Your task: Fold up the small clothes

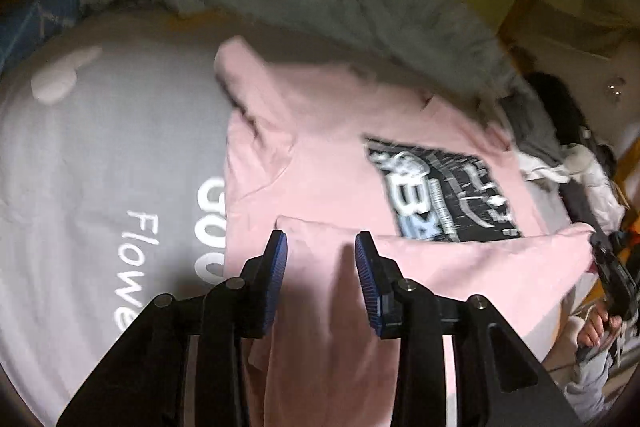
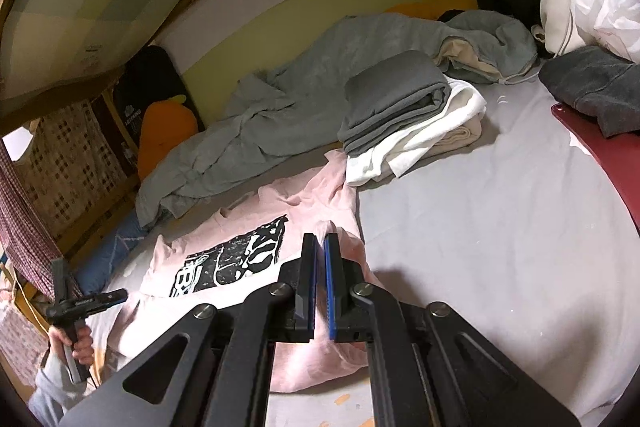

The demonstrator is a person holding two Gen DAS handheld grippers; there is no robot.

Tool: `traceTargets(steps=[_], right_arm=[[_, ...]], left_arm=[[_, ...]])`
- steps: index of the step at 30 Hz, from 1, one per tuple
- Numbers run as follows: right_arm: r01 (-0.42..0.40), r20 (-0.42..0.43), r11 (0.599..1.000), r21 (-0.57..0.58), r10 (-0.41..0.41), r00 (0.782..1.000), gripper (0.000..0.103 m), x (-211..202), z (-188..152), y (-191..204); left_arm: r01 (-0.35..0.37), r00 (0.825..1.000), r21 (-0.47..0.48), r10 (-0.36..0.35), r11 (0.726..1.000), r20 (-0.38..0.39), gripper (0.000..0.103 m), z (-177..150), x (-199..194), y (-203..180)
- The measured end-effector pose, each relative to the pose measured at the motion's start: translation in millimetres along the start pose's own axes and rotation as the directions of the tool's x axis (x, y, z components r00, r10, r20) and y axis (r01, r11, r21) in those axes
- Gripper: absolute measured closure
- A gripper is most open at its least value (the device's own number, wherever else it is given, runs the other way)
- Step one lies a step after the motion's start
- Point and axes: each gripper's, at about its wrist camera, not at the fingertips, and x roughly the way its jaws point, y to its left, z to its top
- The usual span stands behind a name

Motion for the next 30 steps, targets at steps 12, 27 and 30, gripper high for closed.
traceTargets(steps=[12,27,30], right_arm=[[-0.043,-0.114,0.997,0.059,0.050,0.992,0.075,29.5,0.6,-11.6],[-0.089,-0.251,0.992,0.085,0.108,0.962,0.080,105.1,31.2,-22.8],[-0.126,-0.210,0.989,0.077,0.140,0.968,0.101,96.5,32.4,-20.5]], left_arm=[[0.022,0.961,-0.048,-0.008,0.999,0.277,0.103,-5.5,-52.7,6.3],[0.027,0.955,-0.090,0.000,0.996,0.296,0.103,-5.7,-54.2,19.8],[0.086,0.933,-0.085,-0.051,0.993,0.356,0.103,-11.6,-69.0,19.8]])
